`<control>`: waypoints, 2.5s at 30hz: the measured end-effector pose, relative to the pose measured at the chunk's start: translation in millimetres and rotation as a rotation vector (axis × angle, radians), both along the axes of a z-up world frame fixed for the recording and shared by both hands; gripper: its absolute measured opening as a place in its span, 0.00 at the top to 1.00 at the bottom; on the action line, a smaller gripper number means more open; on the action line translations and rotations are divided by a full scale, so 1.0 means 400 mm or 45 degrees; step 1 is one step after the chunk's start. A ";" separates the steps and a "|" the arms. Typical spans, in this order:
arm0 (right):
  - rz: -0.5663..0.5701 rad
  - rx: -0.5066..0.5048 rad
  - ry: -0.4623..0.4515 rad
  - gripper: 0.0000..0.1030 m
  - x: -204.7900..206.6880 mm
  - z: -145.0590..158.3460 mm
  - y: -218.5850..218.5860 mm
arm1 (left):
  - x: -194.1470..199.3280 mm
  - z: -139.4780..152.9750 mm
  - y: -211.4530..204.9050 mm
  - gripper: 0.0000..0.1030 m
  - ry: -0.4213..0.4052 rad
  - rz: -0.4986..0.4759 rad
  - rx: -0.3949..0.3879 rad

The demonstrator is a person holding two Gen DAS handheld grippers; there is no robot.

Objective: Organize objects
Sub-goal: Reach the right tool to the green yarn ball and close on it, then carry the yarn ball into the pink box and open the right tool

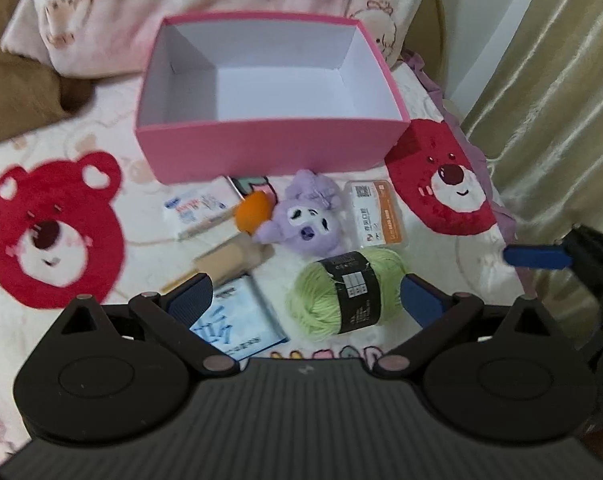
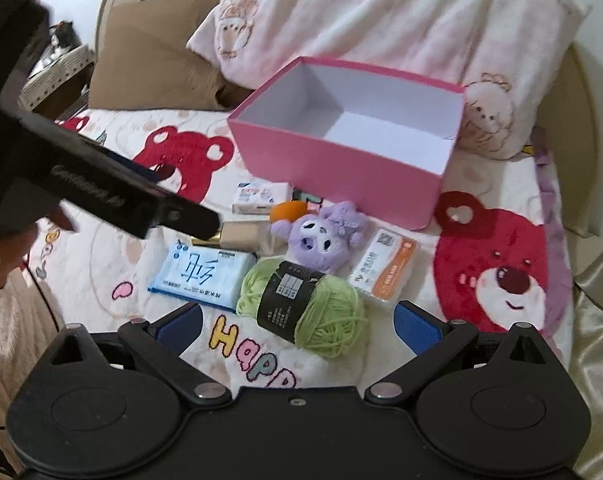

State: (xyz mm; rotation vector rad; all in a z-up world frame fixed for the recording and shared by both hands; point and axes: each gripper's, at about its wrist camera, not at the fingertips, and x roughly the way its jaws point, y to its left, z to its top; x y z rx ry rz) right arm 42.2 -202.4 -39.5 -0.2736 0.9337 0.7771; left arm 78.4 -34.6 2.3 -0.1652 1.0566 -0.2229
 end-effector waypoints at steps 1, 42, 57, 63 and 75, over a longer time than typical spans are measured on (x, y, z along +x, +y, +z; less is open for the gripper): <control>0.004 -0.004 0.005 0.00 0.000 -0.015 0.003 | 0.004 -0.019 0.001 0.02 0.010 0.010 -0.017; -0.041 -0.063 -0.154 0.29 -0.012 -0.266 0.081 | -0.022 -0.264 -0.013 0.47 -0.098 -0.131 -0.363; -0.029 -0.044 -0.418 0.32 0.064 0.009 0.087 | 0.062 0.030 -0.001 0.47 -0.292 -0.134 -0.366; 0.025 -0.061 -0.494 0.35 0.182 0.093 0.120 | 0.168 0.134 0.016 0.46 -0.379 -0.117 -0.329; -0.027 -0.010 -0.224 0.40 0.526 -0.019 0.191 | 0.525 0.026 0.029 0.45 -0.226 0.017 -0.267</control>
